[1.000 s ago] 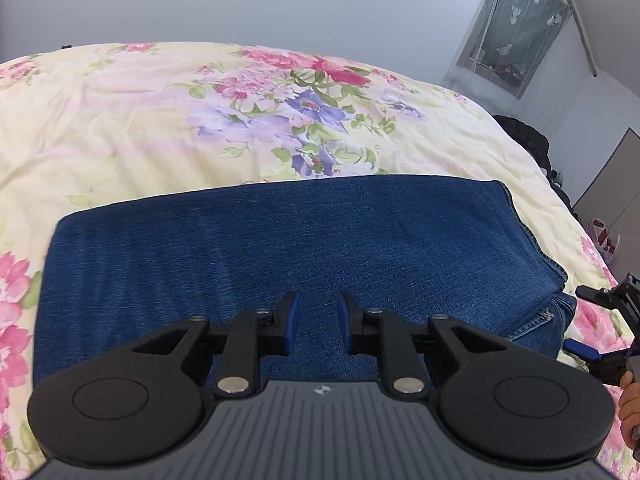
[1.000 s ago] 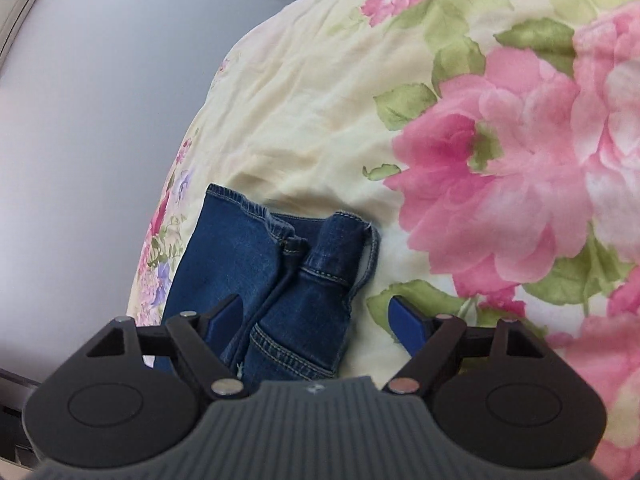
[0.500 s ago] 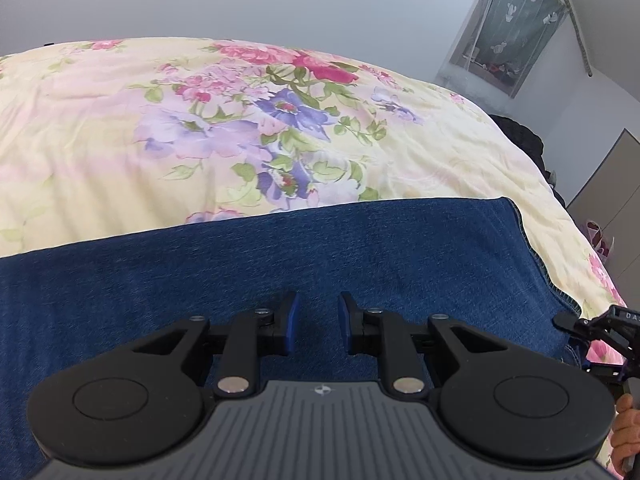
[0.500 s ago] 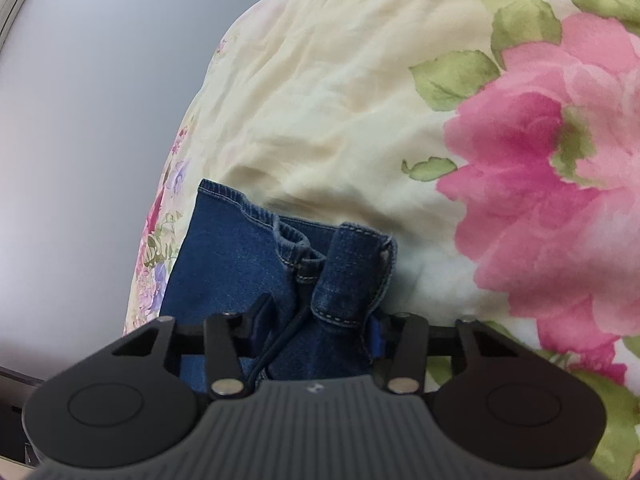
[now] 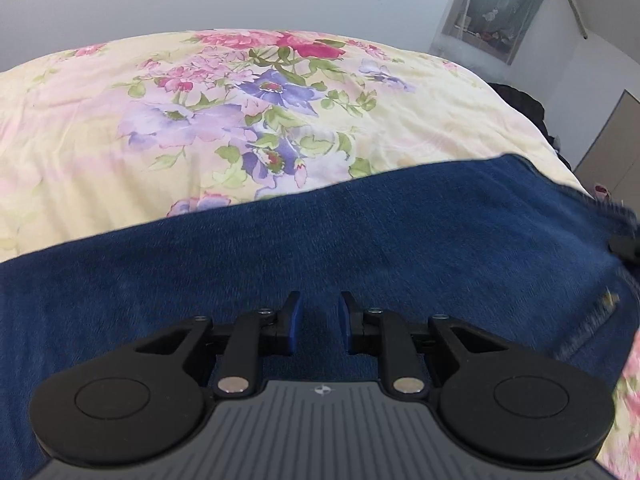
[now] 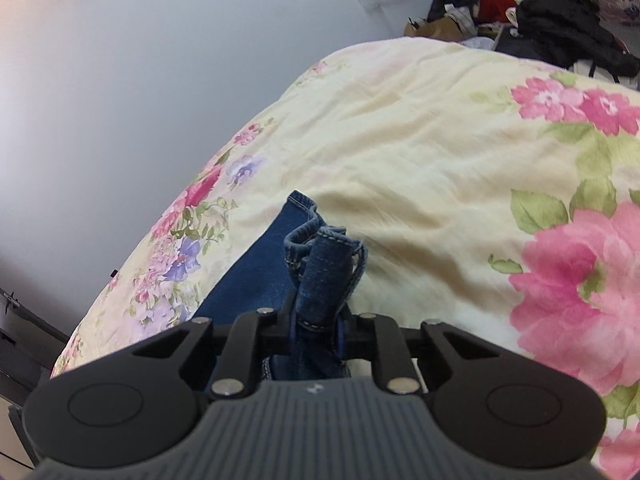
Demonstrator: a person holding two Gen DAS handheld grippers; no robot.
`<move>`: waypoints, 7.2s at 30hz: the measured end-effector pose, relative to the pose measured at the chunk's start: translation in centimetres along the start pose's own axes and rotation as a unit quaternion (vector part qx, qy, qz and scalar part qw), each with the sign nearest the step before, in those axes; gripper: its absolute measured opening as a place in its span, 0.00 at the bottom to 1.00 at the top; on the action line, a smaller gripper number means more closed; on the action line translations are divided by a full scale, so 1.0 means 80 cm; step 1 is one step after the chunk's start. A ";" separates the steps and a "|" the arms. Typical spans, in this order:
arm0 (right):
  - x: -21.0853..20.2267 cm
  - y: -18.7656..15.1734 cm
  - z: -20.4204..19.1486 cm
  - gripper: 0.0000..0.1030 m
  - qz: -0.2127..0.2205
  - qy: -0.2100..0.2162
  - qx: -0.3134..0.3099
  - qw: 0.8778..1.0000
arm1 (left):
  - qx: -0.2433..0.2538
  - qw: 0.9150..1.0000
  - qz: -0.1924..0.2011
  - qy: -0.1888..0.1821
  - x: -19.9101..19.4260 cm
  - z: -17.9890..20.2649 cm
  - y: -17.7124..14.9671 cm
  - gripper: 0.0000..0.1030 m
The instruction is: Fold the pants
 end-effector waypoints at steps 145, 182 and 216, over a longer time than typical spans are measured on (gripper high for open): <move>0.052 -0.279 -0.337 0.36 -0.083 -0.015 -0.357 0.930 | -0.158 0.983 0.042 -0.088 -0.112 -0.257 -0.078 0.02; 0.021 -0.275 -0.332 0.62 -0.099 0.024 -0.415 0.904 | -0.218 0.961 0.056 -0.162 -0.153 -0.254 -0.052 0.58; 0.095 -0.283 -0.231 0.56 -0.129 -0.009 -0.411 0.903 | -0.105 0.982 -0.001 -0.158 -0.086 -0.280 -0.023 0.38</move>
Point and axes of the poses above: each gripper's, at about its wrist camera, not at the fingertips, and x roughly the way its jaws point, z to its right, y to its top, the point moved 4 cm from there along x, roughly the way its jaws point, and after that the axes turned 10 degrees about x, right-handed, at the moved point
